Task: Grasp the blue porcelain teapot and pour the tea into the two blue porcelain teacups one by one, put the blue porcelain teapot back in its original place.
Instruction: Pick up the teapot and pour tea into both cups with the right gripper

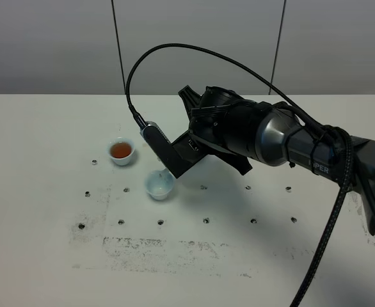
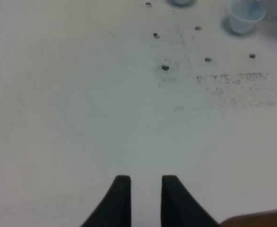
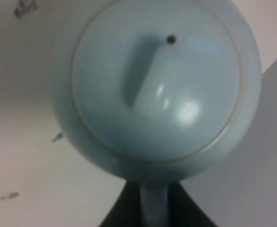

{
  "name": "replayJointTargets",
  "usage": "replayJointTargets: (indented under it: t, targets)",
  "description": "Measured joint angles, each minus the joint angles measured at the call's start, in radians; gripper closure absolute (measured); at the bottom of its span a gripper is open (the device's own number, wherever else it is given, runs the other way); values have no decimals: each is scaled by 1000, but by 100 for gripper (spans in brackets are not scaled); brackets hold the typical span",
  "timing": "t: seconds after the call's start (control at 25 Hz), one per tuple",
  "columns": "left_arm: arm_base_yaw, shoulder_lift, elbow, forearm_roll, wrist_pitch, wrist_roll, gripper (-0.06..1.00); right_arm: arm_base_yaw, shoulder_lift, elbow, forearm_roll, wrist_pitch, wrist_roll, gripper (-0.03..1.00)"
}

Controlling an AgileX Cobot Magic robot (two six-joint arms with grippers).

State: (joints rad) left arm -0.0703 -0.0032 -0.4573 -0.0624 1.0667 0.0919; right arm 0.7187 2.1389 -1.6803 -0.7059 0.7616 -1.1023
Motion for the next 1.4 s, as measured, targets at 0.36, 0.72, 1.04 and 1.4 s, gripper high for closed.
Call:
replayJointTargets:
  t: [0.36, 0.72, 1.04, 1.4]
  targets:
    - [0, 0, 0, 1, 0, 0, 72, 3, 19, 0, -69, -41, 0, 91]
    - [0, 0, 0, 1, 0, 0, 72, 8, 19, 0, -133, -50, 2, 91]
    - [0, 0, 0, 1, 0, 0, 72, 15, 19, 0, -160, -52, 2, 91]
    - [0, 0, 0, 1, 0, 0, 72, 29, 19, 0, -181, -50, 2, 91]
